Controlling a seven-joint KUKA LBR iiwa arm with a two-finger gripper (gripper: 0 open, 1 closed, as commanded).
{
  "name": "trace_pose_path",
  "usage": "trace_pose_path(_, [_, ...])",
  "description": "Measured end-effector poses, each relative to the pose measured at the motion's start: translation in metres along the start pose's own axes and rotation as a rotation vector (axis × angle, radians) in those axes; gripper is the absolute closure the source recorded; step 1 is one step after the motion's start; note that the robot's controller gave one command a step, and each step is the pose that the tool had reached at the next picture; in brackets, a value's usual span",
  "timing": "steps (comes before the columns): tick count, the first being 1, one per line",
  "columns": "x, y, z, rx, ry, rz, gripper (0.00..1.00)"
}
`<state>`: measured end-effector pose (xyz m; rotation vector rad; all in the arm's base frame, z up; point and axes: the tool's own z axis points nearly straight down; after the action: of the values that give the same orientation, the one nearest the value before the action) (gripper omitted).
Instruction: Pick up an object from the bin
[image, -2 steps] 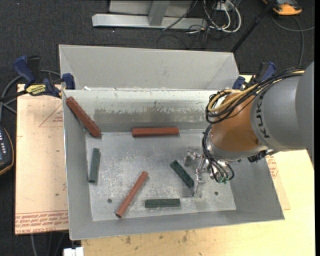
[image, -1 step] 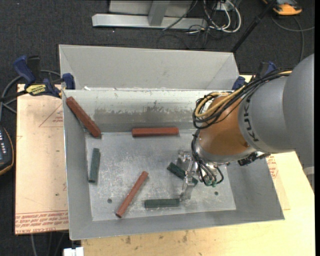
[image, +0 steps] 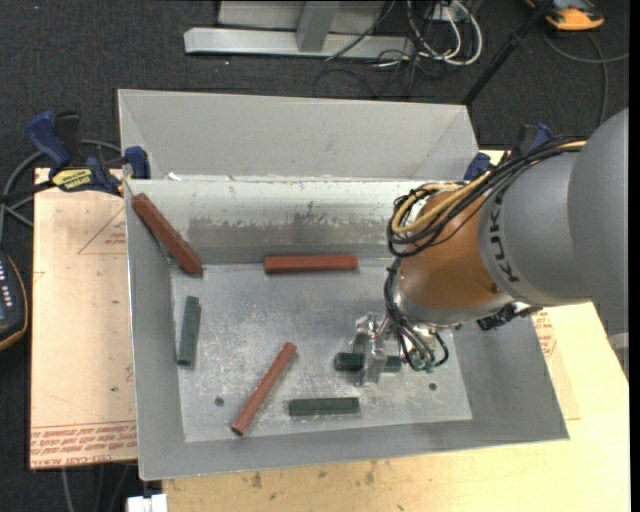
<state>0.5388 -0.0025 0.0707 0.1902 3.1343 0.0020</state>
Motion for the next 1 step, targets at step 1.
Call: trace_pose_path(1, [-0.0008, 0.0007, -0.0174, 0.000, -0.002, -0.002, 1.00])
